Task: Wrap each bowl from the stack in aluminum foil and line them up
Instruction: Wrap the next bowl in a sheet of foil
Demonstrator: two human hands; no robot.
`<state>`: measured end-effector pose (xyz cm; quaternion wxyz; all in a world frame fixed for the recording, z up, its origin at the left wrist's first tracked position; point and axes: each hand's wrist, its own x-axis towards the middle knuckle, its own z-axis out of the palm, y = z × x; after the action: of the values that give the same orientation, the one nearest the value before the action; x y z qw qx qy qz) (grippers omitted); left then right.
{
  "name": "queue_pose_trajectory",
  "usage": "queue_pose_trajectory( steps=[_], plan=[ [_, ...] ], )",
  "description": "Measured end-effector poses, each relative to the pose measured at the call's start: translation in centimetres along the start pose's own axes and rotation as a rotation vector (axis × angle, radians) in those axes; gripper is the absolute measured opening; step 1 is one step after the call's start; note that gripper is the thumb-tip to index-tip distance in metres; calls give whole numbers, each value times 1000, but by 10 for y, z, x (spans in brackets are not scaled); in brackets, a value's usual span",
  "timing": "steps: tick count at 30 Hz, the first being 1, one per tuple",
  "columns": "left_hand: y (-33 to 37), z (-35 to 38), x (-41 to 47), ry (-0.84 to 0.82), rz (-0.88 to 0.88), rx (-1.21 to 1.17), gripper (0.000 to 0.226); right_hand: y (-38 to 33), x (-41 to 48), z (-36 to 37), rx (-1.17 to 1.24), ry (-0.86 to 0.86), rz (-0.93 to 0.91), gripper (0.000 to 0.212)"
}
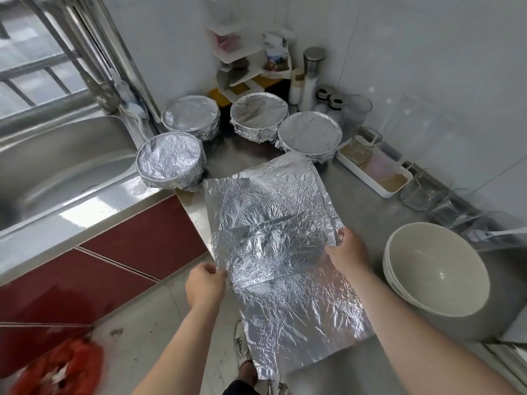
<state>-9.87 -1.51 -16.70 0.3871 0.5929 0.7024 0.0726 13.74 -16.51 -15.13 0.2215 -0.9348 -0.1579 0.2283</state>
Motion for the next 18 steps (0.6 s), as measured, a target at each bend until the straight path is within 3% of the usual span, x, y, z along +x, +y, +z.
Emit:
queue_pose_trajectory(
  steps=[3,7,10,13,16,18],
  plan=[
    [1,4,2,-68,-78,-163,14,-7,3,-9,0,-26,60,23],
    [2,6,4,-111,-106,-253,15,-13,1,-19,-145,1,29,31],
    [13,1,-6,6,-36,-140,17,-23,-9,-29,-226,34,-78,28],
    [37,1,-29,83,319,135,36,-36,-22,-49,-421,147,-237,37],
    [55,24,-56,-181,708,401,41,-43,-26,-78,-540,198,-228,63],
    [54,48,-65,-274,856,565,51,-39,-24,-95,-544,189,-133,63]
  ],
)
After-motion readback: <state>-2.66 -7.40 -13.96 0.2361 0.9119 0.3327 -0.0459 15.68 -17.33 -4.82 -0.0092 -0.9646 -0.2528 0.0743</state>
